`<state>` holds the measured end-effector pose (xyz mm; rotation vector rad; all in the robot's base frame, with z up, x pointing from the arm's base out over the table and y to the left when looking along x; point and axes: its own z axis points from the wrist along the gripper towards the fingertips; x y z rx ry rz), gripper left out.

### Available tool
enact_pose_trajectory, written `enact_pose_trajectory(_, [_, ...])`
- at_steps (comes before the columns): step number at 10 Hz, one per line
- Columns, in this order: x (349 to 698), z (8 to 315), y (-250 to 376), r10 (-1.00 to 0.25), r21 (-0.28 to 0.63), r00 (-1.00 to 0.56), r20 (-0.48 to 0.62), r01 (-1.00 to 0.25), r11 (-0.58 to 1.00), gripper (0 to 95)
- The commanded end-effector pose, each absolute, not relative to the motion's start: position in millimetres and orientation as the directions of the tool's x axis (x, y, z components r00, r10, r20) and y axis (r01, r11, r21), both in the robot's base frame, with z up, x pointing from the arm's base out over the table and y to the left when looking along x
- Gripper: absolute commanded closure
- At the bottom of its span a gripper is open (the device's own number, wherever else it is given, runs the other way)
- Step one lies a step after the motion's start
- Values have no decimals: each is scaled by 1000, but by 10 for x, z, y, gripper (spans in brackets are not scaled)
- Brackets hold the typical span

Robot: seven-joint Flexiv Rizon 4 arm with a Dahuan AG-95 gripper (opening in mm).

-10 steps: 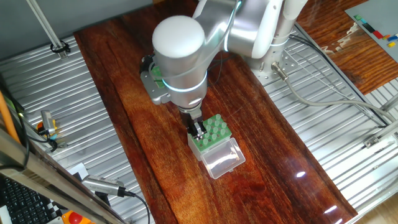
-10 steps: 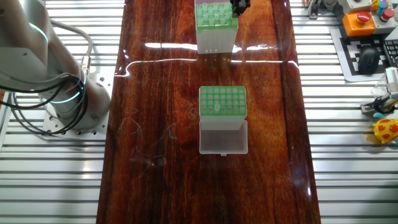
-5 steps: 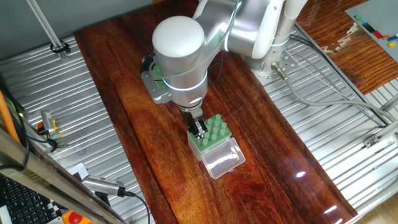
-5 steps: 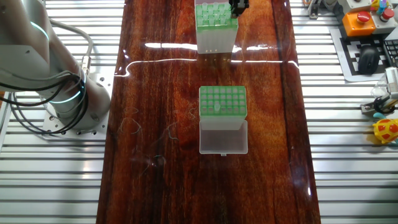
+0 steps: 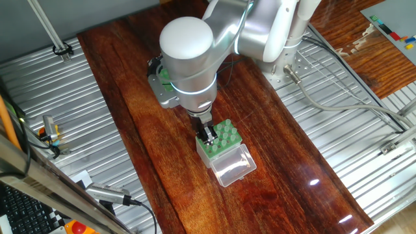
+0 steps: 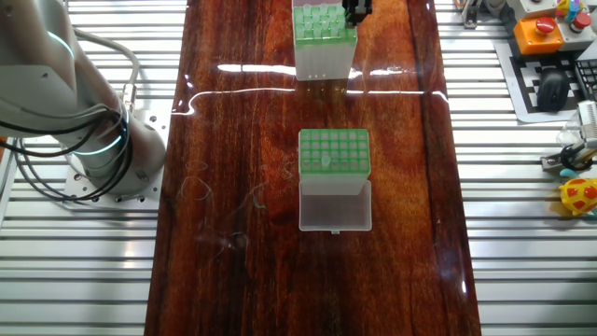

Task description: Transfer all large pipette tips from one holder to another

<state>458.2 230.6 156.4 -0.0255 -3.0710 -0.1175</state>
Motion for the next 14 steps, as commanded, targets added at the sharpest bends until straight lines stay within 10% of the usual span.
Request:
enact_pose_trajectory(1, [4587, 1555, 2315, 15, 74, -997, 71, 20, 997, 760])
enact_pose_trajectory(3, [4586, 1540, 2318, 15, 74, -997, 71, 21, 997, 950])
enact_pose_trajectory(14, [4581, 1524, 2314, 3, 80, -998, 69, 8, 997, 760])
